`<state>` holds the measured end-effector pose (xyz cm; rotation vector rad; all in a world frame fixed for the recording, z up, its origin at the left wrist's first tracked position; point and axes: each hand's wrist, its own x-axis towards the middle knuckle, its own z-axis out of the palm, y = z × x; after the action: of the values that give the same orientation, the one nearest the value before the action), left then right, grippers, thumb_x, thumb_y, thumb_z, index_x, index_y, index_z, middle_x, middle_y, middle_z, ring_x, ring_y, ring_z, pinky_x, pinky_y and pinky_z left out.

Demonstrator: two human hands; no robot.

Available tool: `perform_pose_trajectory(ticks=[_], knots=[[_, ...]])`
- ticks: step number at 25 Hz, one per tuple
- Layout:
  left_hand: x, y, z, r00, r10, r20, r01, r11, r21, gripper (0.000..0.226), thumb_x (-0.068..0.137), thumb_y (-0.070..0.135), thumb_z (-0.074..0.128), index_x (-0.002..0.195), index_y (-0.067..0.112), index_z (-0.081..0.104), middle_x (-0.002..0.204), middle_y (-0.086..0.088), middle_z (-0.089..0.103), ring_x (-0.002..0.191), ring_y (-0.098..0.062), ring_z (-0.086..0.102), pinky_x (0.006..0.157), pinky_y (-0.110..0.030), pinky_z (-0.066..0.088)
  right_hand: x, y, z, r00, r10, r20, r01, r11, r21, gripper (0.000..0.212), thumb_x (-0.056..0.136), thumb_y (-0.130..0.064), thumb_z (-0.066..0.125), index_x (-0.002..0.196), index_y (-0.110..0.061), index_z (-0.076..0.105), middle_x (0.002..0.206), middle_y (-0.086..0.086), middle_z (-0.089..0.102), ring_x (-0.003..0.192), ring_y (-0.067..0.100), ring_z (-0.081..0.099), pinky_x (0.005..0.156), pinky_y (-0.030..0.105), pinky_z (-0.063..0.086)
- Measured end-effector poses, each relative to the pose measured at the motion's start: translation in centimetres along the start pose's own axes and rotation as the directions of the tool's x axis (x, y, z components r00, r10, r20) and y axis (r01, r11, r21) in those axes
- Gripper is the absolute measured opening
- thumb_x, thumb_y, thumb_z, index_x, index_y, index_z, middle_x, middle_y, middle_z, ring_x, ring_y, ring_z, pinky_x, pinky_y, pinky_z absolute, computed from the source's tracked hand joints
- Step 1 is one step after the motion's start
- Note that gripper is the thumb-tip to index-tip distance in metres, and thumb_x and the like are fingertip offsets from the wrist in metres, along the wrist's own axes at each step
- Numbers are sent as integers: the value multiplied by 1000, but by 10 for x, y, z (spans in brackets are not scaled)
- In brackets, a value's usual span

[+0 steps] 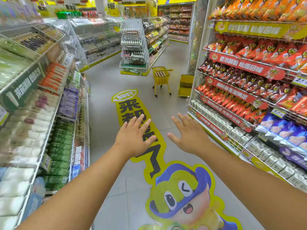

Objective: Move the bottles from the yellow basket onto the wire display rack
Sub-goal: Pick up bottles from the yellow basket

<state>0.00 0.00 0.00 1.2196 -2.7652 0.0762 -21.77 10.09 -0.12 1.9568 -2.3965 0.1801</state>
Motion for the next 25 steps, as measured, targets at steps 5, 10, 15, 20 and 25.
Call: perform_pose_trajectory(ticks=[5,10,15,20,25], knots=[[98,-2,8,998,-55,4,55,998,10,80,93,76,18,161,35,8,171,3,1,157,-23,4,125,-48,14,85,52,-1,1000,-19,-12,19,1000,12,104,75,-79,-7,164,-29,8,172,1,4,158,24,2,127,47,11],[191,-11,18,999,-51,5,51,998,41,92,81,80,1,162,35,7,171,3,1,157,-23,3,125,-48,14,174,96,-1,999,-42,-9,42,999,2,96,83,-79,1,164,-29,6,173,1,2,159,25,0,127,47,9],[284,-37,36,998,-56,6,55,998,43,84,90,77,10,162,35,6,171,2,-1,157,-23,3,125,-48,15,261,107,10,998,-46,-30,46,999,-16,101,78,-78,-5,164,-28,10,173,2,5,159,25,4,127,47,12],[389,-102,60,998,-55,0,55,998,27,90,83,79,3,162,36,6,171,2,-2,157,-23,3,125,-49,14,384,108,29,999,-35,-6,35,999,-19,85,94,-76,16,165,-28,7,173,1,0,159,24,-1,128,45,8],[511,-188,84,1000,-16,-2,16,1000,12,88,85,78,5,162,35,6,171,2,-3,157,-24,2,125,-50,13,528,97,51,1000,-12,7,12,998,-66,88,91,-78,13,164,-29,7,173,1,-1,159,23,-2,127,44,9]])
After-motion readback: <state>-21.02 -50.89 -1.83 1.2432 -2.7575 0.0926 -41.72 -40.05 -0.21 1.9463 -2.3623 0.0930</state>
